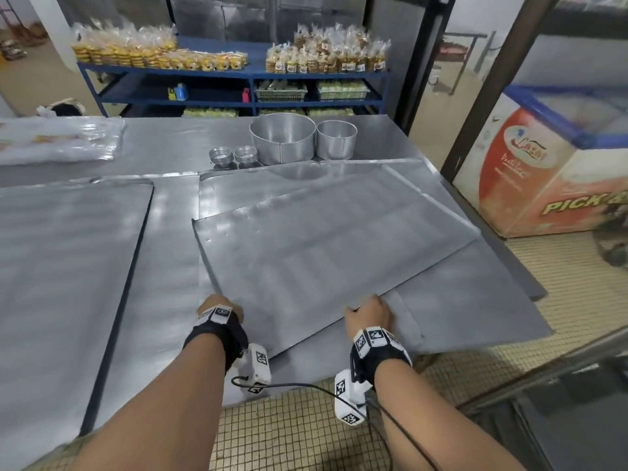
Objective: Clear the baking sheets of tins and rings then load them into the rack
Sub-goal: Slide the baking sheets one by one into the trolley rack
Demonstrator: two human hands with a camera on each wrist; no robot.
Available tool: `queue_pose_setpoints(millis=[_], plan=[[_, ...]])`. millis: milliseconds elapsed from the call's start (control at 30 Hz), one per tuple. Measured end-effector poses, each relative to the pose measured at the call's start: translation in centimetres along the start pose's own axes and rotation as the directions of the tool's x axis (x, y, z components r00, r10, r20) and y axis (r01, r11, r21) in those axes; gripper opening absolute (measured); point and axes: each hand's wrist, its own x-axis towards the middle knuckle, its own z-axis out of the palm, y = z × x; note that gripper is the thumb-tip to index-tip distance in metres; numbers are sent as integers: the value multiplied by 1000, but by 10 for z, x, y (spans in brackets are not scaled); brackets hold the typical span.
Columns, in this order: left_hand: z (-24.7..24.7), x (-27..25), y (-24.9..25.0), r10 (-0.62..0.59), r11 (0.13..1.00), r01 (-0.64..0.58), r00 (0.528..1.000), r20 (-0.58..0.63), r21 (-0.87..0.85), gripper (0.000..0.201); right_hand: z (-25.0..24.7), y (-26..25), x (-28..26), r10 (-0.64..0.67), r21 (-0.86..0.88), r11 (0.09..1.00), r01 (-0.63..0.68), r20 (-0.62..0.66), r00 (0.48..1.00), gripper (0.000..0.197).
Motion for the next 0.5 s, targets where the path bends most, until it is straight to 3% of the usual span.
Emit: queue_pose_setpoints(millis=[100,233,333,400,500], plan=[[-6,-12,-6,32,997,-31,999,20,-76,29,2,-5,-25,104,199,975,-103,3,995,42],[-15,-30,-17,80,990,-78,997,5,-117,34,9,-10,-56,196,465,848,-255,173,965,47],[-15,-46,-31,91,989,-92,996,-15,-119,34,9,-11,-79,154,553,761,-339,354,922,40],[-13,-58,-42,87,991,-89,996,-26,-102,32,6,-8,-93,132,535,773,-342,391,911,27],[-6,-80,-64,55,993,-58,998,-26,-105,32,13,7,-103,40,424,873,-240,427,903,37]])
